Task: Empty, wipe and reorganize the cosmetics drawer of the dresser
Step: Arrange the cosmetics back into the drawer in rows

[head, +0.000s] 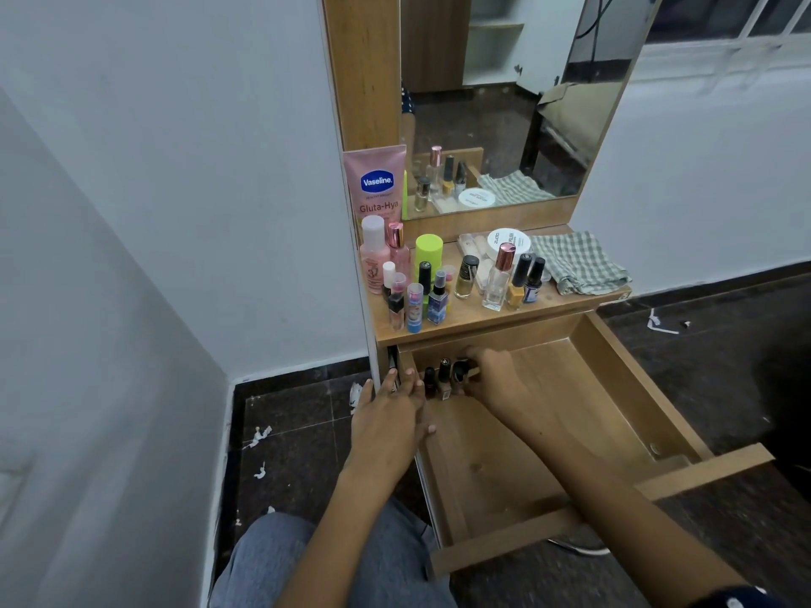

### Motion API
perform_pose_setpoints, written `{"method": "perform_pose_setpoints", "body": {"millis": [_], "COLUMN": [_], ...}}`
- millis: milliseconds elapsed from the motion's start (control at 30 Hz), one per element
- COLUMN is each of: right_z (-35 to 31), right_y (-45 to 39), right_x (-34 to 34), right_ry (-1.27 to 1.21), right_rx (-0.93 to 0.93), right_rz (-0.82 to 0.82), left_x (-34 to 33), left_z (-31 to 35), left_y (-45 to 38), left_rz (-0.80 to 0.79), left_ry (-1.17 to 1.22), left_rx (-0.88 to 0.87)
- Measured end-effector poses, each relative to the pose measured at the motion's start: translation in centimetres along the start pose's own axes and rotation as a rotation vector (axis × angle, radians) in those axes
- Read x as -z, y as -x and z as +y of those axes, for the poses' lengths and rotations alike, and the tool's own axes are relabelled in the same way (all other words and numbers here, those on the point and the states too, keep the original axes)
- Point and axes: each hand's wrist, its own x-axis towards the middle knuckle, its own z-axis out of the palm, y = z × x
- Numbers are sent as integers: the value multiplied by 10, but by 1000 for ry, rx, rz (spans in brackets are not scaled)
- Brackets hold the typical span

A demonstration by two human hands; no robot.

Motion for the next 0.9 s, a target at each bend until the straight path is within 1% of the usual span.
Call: {"method": "perform_pose_setpoints", "body": {"millis": [67,133,233,300,367,500,567,767,900], "right_z": [-2,-7,-28,-40,-49,-57,-58,-54,-54], "right_y": [8,17,28,22,7,-23,-29,-23,-13], "right_x": [10,24,44,50,52,52,52,50,51], "right_ry": [91,162,102,92,118,227,225,209,175], "right_rx": [-35,-30,109,224,246,91,48,97,107], "right_rz": [33,160,457,582,603,482,469,622,636], "left_x": [1,1,2,1,1,1,1,1,2], "left_z": [0,0,0,0,0,0,0,0,0], "left_y": [0,-2,-3,-4,-4,-4,-4,-5,-3], "left_rz": [4,1,-20,-34,-41,-52,-58,-65,-61], "left_ry": [-11,-13,-33,-45,-57,-76,-81,-77,-65], "left_rx": [-4,-4,-4,-4,-2,1,2,5,6]}}
